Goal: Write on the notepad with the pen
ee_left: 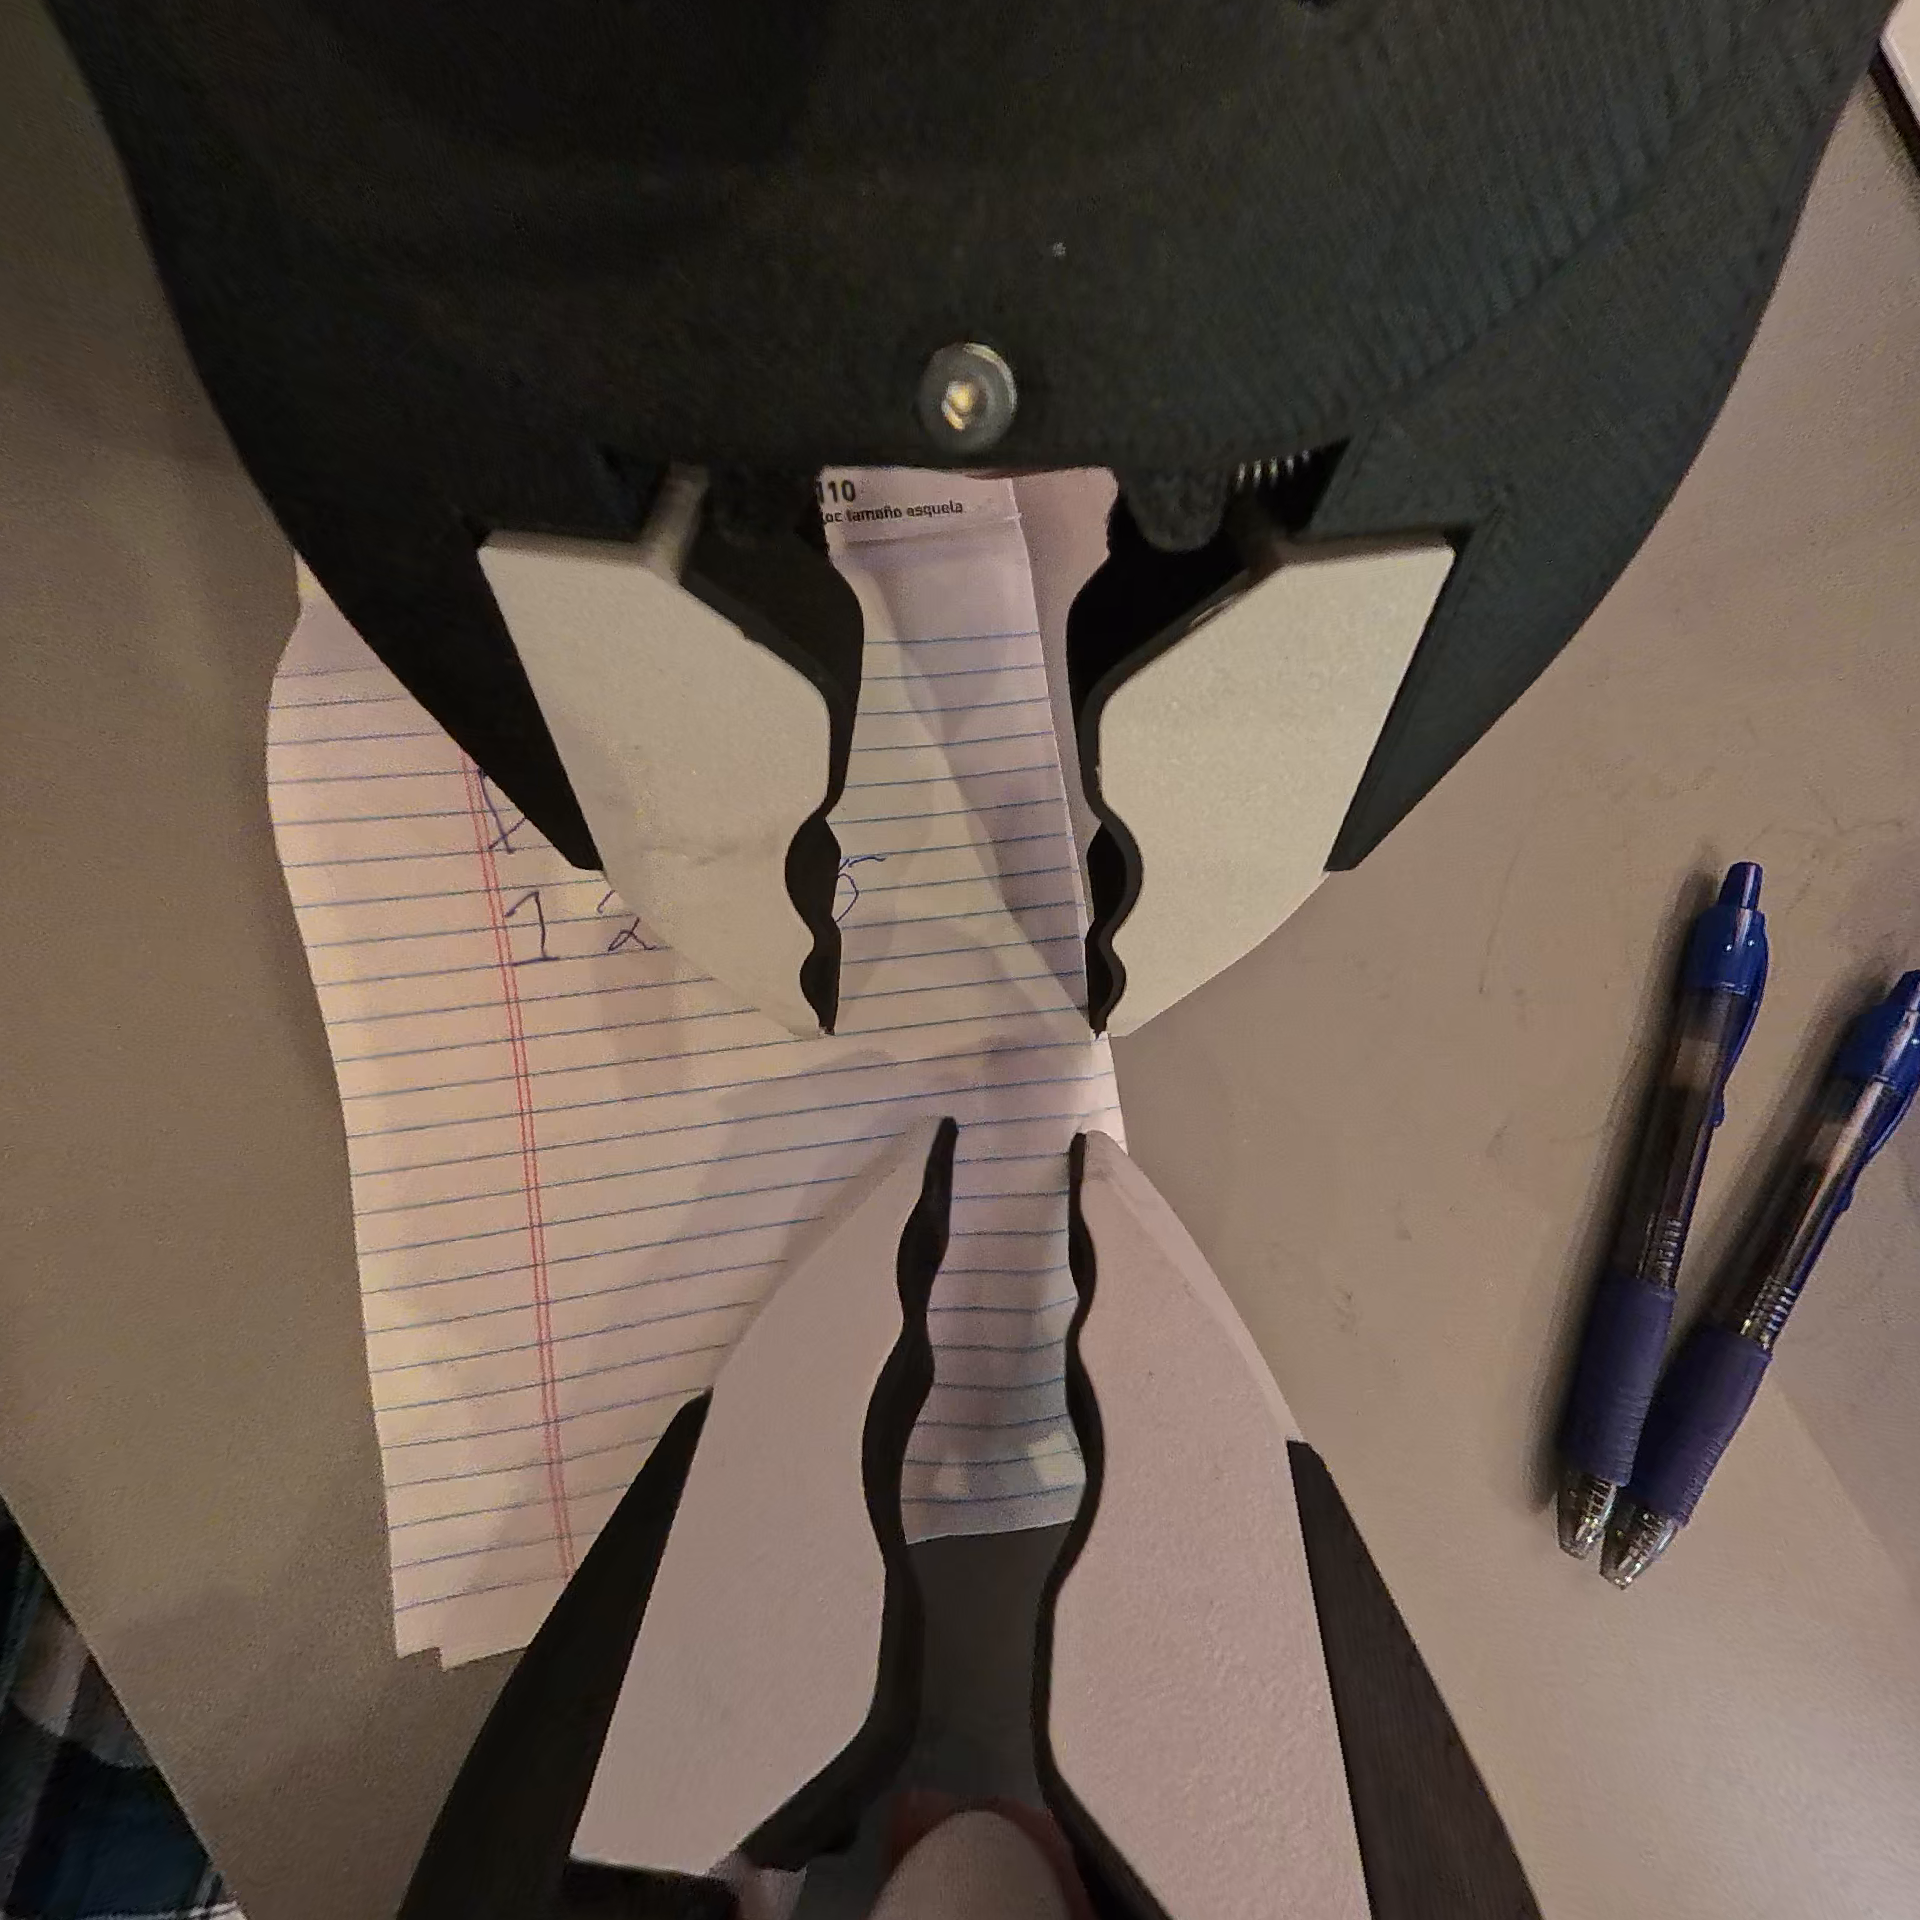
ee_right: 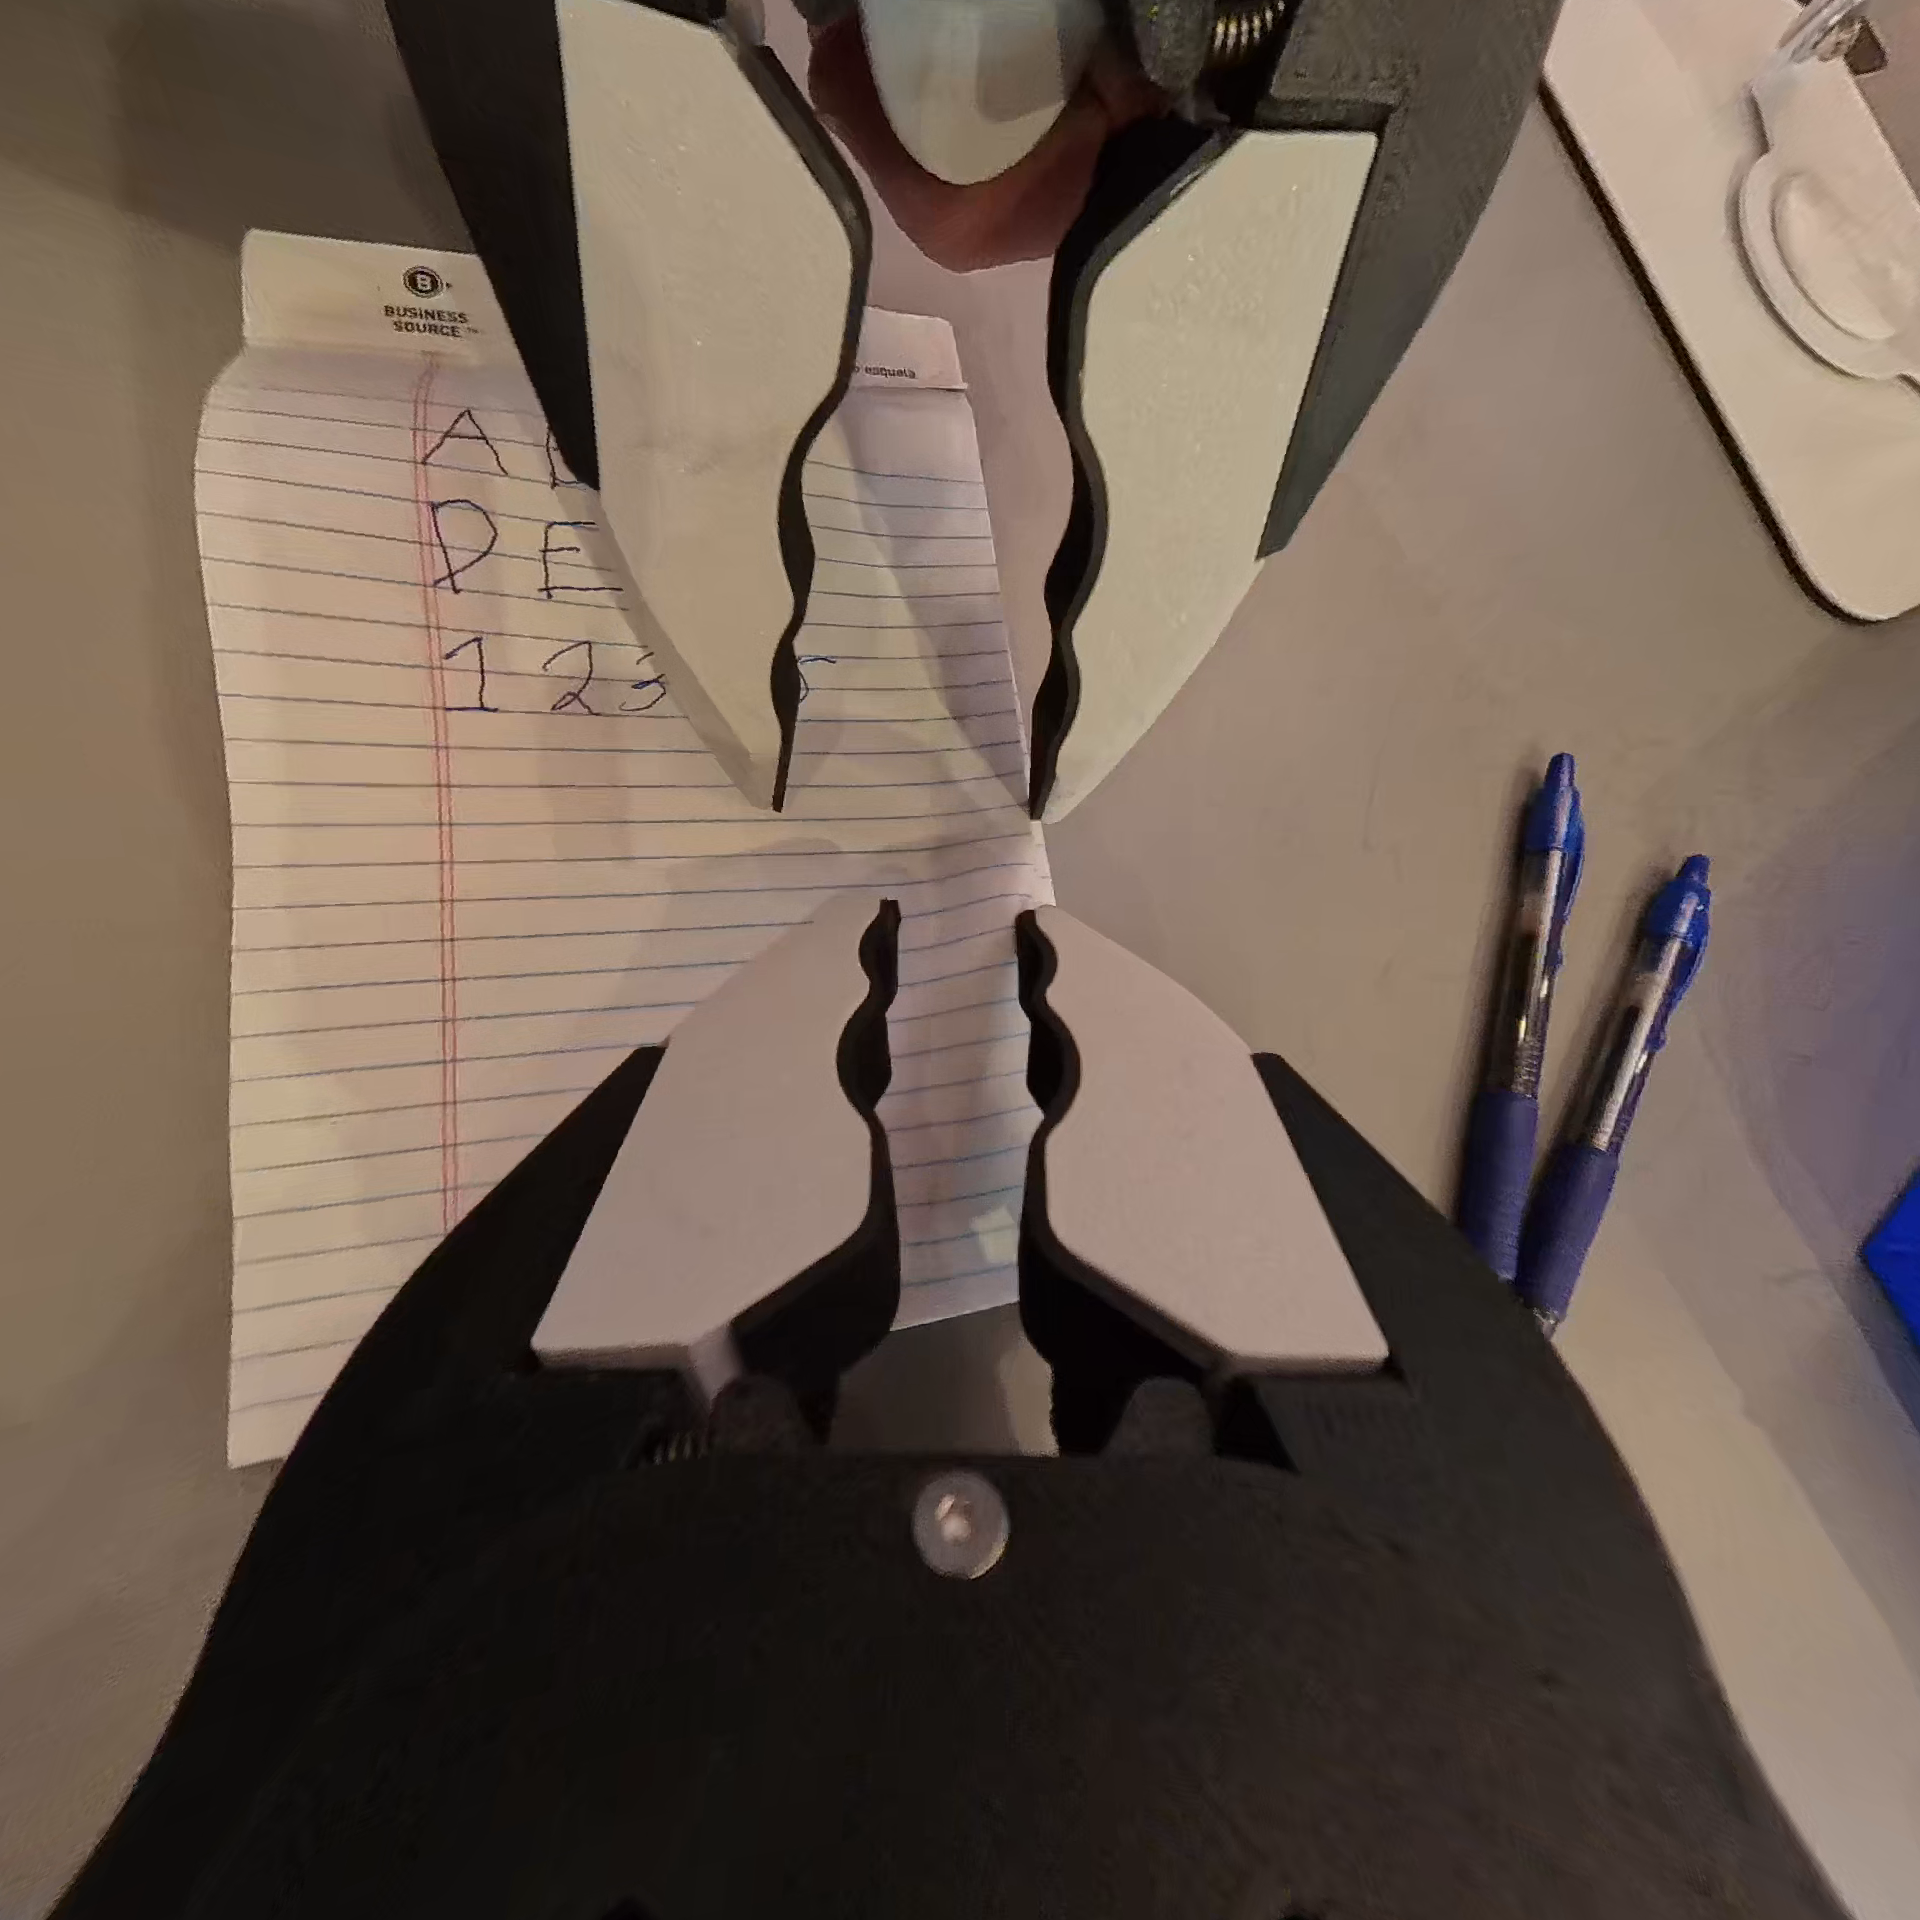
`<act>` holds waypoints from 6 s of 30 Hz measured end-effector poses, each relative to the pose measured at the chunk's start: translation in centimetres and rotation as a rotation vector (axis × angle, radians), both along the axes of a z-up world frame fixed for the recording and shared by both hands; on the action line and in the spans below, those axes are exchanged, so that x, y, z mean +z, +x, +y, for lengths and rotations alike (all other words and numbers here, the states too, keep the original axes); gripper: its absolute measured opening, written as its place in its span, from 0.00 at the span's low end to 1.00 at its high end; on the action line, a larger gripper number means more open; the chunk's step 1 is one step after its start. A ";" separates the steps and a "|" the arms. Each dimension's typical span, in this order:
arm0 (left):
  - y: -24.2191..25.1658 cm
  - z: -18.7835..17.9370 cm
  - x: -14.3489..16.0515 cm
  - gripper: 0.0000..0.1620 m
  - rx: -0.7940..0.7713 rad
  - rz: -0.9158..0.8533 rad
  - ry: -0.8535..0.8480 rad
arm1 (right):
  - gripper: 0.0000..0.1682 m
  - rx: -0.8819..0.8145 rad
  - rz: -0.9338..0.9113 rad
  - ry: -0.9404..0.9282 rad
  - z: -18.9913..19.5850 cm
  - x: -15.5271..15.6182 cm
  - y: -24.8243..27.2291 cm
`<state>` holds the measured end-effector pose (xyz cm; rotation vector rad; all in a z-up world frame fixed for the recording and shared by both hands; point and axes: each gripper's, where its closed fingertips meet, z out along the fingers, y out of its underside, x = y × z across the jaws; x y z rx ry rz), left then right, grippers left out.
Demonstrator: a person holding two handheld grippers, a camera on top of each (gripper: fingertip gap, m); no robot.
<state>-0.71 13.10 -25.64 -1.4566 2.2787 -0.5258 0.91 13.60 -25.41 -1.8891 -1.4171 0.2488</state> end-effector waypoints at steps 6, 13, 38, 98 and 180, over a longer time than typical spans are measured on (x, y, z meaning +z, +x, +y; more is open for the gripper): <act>0.0 -0.2 -0.1 0.27 -0.006 0.002 -0.006 | 0.06 0.000 -0.016 0.036 0.2 0.1 0.1; 0.1 -0.2 0.3 0.28 -0.005 -0.010 -0.009 | 0.00 0.011 -0.013 0.077 0.2 0.6 -0.1; -0.5 -0.6 0.2 0.00 -0.049 0.021 -0.040 | 0.29 0.052 0.167 -0.048 -0.9 3.7 -1.3; -2.8 0.9 0.3 0.13 0.061 0.107 -0.145 | 0.00 -0.006 0.479 -0.630 -0.7 3.3 -0.7; -8.0 1.0 0.6 0.05 0.231 -0.002 -0.223 | 0.00 -0.080 0.560 -0.738 0.1 2.9 0.0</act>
